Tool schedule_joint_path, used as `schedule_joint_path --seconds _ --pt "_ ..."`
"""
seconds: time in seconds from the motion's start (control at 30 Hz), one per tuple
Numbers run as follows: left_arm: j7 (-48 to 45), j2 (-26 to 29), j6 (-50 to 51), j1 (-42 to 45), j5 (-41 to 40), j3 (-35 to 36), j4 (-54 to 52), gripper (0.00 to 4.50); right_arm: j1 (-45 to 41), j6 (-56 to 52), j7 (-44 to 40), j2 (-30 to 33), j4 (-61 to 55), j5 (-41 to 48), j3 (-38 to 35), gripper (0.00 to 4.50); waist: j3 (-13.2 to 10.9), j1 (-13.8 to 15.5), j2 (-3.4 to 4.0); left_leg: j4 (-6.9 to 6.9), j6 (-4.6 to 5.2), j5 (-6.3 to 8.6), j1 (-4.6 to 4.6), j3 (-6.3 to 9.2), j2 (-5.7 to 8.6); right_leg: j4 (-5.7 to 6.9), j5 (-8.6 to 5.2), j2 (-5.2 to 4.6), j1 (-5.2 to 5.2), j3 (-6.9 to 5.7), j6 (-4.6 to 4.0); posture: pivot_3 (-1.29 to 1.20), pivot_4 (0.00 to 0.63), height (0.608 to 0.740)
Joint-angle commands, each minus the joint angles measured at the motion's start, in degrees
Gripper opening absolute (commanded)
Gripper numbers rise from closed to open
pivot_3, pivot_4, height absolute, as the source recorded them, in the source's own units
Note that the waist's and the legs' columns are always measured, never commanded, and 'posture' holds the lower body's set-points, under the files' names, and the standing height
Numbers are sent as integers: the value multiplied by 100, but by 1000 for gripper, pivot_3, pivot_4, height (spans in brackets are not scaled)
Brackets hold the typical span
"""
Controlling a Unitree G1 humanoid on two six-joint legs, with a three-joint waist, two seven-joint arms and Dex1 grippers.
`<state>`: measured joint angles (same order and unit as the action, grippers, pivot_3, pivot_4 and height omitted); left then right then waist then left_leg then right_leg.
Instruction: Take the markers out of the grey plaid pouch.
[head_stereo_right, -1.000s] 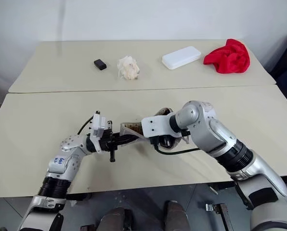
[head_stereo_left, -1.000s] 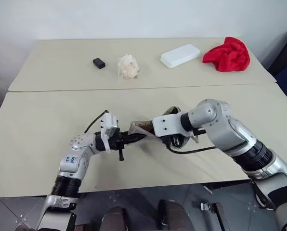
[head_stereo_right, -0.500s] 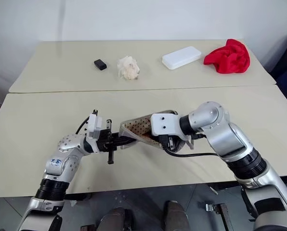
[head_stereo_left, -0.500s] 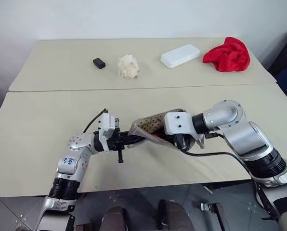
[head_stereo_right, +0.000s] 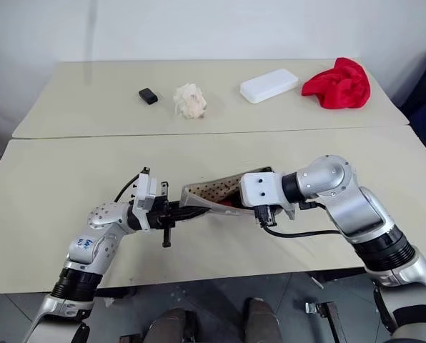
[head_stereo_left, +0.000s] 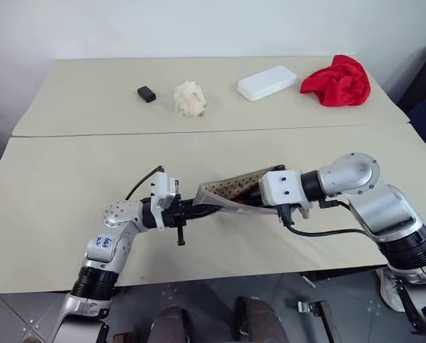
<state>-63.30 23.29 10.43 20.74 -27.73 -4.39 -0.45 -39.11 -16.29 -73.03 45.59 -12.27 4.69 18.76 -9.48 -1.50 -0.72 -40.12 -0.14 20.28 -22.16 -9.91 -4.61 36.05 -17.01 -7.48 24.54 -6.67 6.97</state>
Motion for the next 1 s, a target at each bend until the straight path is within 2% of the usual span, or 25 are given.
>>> schedule_joint_path --seconds 0.03,0.3,0.47,0.6,0.77,1.0 --pt "-61 316 -98 -288 64 272 24 0 -59 -2 24 469 326 -10 -586 613 0 1 0 0 0 0 0 0 0 0 0 0 0 0 0 0 150 740" --pt "-96 406 -219 -381 99 235 5 0 -114 9 141 557 760 511 -985 613 0 14 0 -4 0 0 0 0 0 0 0 -1 -2 0 0 0 150 740" --pt "-141 426 -362 -380 133 154 67 0 -110 -997 283 14 786 2052 -1719 613 0 9 0 -2 0 0 1 2 -1 2 0 0 -2 -1 0 0 150 740" --pt "-166 424 -457 -371 147 125 100 0 128 -885 61 334 778 1732 -1424 613 0 25 1 -2 1 0 0 2 -1 0 0 0 -2 0 0 0 150 740" --pt "-131 413 -467 -404 147 97 66 0 140 -1041 59 55 423 2204 -1503 613 0 16 1 -3 1 0 1 2 -1 3 0 0 -2 0 0 0 150 740" --pt "-78 356 -426 -304 148 60 86 0 36 -2551 847 -1018 -282 4596 -2385 613 -1 13 2 -3 1 0 0 4 -1 6 0 0 0 0 -1 0 150 740"
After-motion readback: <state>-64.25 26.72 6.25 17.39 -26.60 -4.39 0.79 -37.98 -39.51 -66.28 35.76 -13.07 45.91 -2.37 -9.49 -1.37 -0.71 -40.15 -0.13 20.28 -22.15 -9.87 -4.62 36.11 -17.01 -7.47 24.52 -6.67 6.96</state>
